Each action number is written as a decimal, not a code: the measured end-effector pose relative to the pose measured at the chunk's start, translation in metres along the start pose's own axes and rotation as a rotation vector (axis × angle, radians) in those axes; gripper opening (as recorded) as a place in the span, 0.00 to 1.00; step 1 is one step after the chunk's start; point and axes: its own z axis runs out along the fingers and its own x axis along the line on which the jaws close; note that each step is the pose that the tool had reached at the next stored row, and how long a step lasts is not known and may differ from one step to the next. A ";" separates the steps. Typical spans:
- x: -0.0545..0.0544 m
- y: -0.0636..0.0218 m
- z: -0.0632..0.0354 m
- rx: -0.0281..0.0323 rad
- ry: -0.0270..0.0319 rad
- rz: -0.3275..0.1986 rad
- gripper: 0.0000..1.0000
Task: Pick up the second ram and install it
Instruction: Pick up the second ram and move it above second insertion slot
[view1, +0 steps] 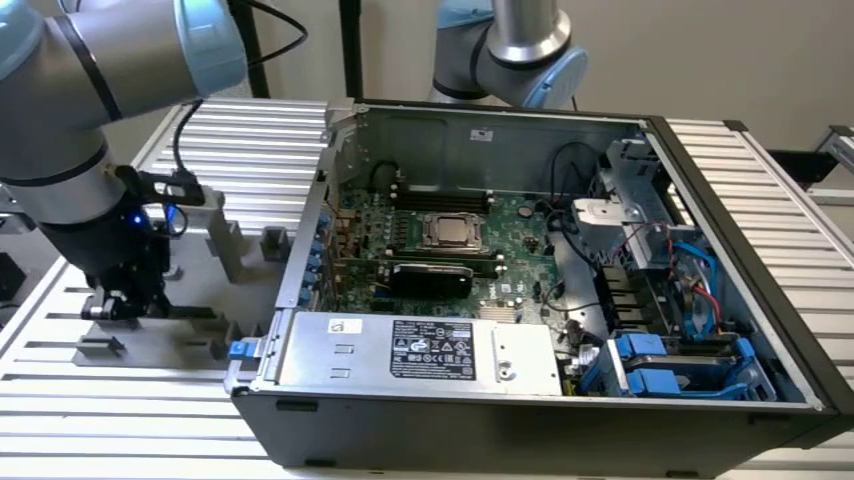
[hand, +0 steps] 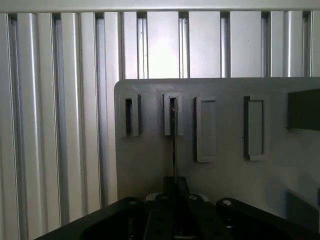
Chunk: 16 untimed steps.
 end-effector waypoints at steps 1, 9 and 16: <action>0.000 0.0001 -0.0043 0.0000 0.0000 0.000 0.00; -0.001 0.0009 -0.0408 0.0001 -0.0001 0.000 0.00; -0.002 0.0015 -0.0728 0.0001 -0.0001 0.000 0.00</action>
